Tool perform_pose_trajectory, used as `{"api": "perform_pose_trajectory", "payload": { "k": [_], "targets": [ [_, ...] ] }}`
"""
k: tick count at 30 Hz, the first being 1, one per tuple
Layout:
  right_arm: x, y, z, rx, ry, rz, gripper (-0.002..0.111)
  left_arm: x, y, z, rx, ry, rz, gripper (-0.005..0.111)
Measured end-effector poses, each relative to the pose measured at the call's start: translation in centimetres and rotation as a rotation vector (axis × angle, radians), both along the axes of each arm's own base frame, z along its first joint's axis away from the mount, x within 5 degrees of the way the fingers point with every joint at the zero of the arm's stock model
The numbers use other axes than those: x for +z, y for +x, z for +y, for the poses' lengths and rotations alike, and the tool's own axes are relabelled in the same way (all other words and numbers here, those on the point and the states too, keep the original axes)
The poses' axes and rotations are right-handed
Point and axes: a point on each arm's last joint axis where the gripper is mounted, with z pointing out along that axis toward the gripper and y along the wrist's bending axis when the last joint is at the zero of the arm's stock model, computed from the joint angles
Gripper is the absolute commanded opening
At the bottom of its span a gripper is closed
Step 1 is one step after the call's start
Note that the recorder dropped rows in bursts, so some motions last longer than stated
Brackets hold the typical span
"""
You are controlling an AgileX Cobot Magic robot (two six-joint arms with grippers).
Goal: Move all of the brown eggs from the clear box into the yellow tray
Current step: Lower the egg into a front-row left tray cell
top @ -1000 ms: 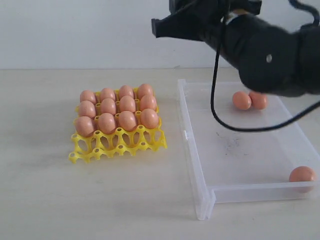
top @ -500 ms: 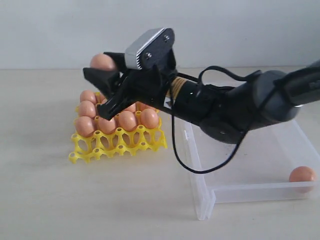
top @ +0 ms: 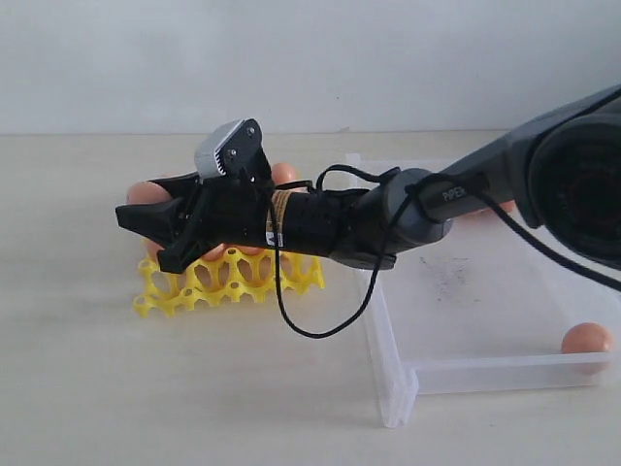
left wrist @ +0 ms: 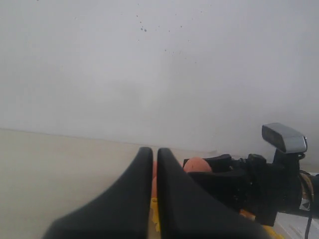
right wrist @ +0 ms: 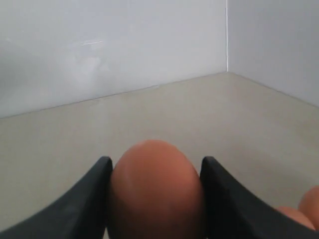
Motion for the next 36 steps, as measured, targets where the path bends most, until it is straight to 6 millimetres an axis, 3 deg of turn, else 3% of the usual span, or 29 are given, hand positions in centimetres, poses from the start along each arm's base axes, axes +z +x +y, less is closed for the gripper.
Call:
{"api": "perform_pose_trajectory", "payload": {
  "k": [9, 32, 35, 36],
  "targets": [
    [-2.4, 0.0, 0.5, 0.014, -0.028, 0.036, 0.0, 0.0, 0.0, 0.0, 0.0, 0.0, 0.0, 0.004],
    [-3.6, -0.9, 1.5, 0.03, -0.163, 0.025, 0.0, 0.0, 0.0, 0.0, 0.0, 0.0, 0.0, 0.004],
    [-3.6, -0.7, 1.5, 0.013, -0.159, 0.037, 0.006, 0.0, 0.0, 0.0, 0.0, 0.0, 0.0, 0.004],
    [-3.5, -0.7, 1.5, 0.011, -0.158, 0.041, 0.014, 0.0, 0.0, 0.0, 0.0, 0.0, 0.0, 0.004]
  ]
}}
